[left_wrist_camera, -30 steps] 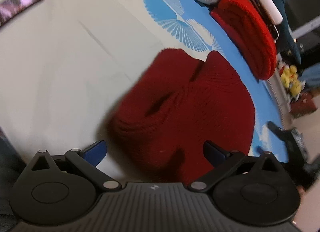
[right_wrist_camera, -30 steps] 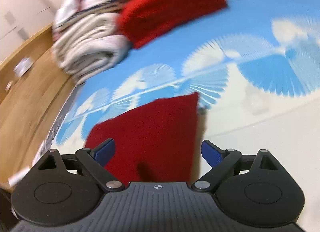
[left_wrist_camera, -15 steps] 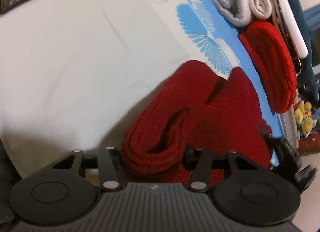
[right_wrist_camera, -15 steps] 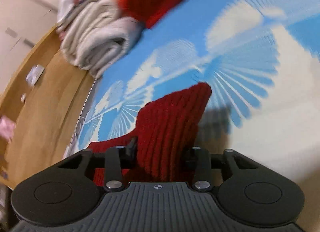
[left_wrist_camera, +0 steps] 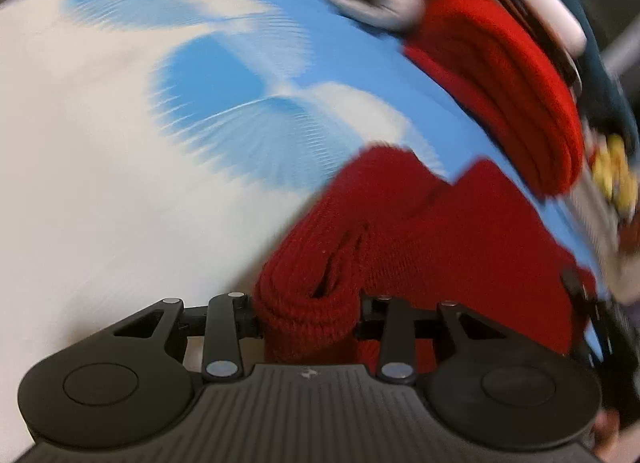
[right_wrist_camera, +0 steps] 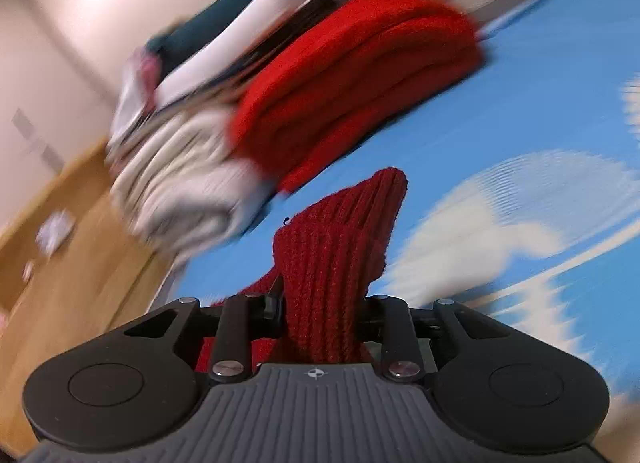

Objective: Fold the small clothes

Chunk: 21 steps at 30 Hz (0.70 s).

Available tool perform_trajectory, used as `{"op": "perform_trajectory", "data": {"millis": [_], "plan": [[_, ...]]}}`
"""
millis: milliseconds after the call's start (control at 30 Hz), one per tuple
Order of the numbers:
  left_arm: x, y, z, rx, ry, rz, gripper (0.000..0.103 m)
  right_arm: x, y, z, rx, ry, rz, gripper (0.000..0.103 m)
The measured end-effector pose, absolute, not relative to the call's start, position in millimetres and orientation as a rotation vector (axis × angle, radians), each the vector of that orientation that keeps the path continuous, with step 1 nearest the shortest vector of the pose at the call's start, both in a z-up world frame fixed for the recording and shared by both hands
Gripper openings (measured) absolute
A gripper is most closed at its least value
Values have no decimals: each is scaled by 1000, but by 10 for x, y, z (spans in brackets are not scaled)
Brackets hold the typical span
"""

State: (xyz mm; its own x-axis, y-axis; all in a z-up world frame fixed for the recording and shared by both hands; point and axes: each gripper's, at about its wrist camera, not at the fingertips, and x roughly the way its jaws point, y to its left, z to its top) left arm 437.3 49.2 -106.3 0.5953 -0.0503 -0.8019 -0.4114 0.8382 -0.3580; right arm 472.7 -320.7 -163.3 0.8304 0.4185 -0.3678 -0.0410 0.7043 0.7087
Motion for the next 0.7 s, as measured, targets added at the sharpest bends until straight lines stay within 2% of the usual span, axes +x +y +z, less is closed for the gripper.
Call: {"op": "perform_trajectory", "data": {"millis": [100,200,267,333,467,533,700], "plan": [[5147,14,-977,-301,906,135,40,4569,-3744,-1917,793,583,159,28],[5792,-490,-1008,-58,937,8,48,4235,-4122,-2143,806,622,181,28],[6061,-690,-1074,-27,978,-21,54,3985,-4216,-2234,810,611,215,28],[6163,-839,-1107,-21,983,-6,58,3816,-4287,-2323,856,602,231,28],[6282,-951,-1177,51,957,8,76,3695,-4275,-2334,920,592,230,27],[6315,-916,-1171,49,947,15,82,3608,-4206,-2262,892,583,226,25],[6361,-983,-1131,102,912,-40,91,3343,-4073,-2165,872,604,200,24]]}}
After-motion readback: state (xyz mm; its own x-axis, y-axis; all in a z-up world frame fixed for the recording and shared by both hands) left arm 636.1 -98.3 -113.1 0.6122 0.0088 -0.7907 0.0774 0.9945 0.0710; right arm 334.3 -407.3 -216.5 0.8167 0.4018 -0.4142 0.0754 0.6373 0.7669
